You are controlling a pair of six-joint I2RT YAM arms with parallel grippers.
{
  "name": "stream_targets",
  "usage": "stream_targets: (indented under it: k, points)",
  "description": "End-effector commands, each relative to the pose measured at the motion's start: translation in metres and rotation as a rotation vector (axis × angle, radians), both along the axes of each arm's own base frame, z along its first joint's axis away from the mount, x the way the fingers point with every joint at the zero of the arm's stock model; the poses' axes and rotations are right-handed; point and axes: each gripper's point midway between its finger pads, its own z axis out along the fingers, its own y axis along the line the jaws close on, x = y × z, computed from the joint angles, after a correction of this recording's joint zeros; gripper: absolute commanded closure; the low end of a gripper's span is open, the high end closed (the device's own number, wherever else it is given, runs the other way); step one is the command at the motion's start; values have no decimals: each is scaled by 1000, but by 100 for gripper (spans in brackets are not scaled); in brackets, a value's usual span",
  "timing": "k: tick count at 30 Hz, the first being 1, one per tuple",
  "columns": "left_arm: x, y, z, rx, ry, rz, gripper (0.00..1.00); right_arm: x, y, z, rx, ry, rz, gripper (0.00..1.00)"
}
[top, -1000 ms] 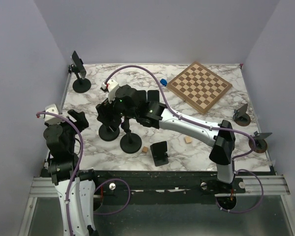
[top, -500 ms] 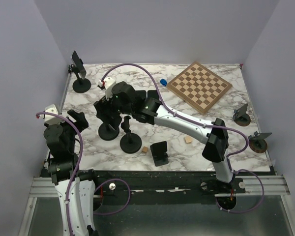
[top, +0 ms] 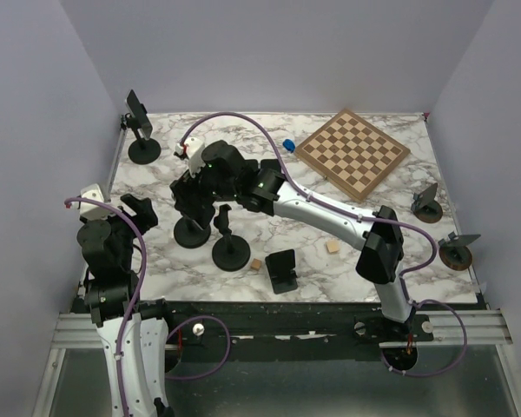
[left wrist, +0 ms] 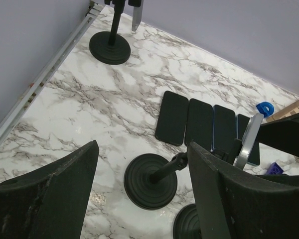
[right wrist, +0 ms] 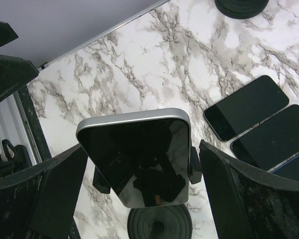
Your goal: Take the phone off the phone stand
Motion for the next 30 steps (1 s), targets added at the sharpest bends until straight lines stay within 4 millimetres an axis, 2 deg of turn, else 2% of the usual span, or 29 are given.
stream_targets:
  k: [1, 11, 14, 15, 20, 22, 26, 30]
  points:
    - [3, -6, -3, 2, 0, -44, 20, -2, 10, -15, -8, 6, 58, 3]
    - [3, -8, -2, 3, -5, -56, 21, 8, 13, -19, -22, -26, 36, 4]
    - [3, -8, -2, 2, -5, -57, 21, 9, 14, -21, -24, -26, 31, 9]
    - [3, -9, -3, 2, -5, -61, 20, 11, 14, -20, -21, -28, 23, 16]
    - [4, -12, -3, 2, -6, -84, 21, 15, 9, -7, 18, -32, -31, 63]
    - [6, -18, -3, 2, -11, -117, 22, 14, 8, -2, 35, -5, -43, 79]
    - [8, -35, 0, 1, -39, -221, 26, 20, 3, 0, 80, 122, -44, 99]
    - [9, -51, 2, -8, -63, -316, 36, 30, -5, -3, 122, 298, -29, 99]
